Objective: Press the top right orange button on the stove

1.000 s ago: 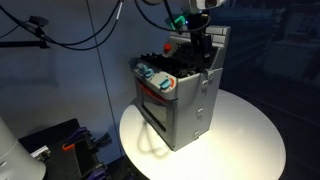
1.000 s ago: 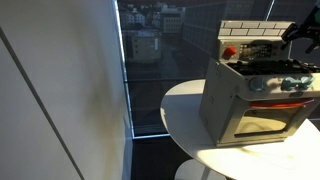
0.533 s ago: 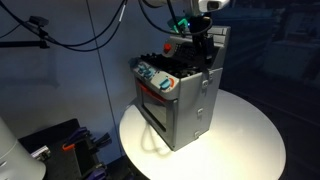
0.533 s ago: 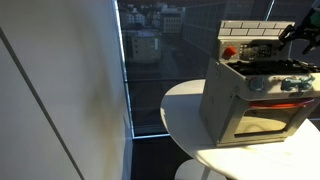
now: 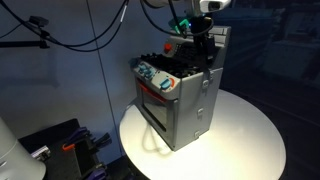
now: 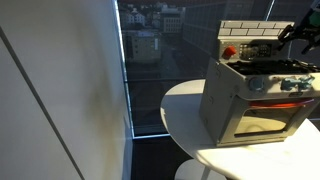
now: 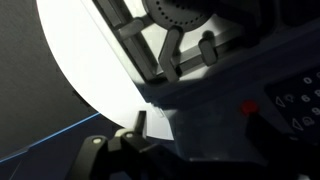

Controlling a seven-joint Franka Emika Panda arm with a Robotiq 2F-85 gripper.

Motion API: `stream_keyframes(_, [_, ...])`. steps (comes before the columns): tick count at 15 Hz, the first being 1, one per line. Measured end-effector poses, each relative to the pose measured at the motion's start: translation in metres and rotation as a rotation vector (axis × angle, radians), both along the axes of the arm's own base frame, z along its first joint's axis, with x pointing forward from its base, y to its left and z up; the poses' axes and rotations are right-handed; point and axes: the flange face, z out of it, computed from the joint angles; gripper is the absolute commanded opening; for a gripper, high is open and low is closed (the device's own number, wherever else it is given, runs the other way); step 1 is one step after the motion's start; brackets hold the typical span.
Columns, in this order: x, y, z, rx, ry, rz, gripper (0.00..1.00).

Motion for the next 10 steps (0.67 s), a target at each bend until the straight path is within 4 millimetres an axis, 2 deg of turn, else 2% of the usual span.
stream_keyframes(10, [-0.0003, -0.0001, -0.0001, 0.007, 0.000, -0.003, 1.00])
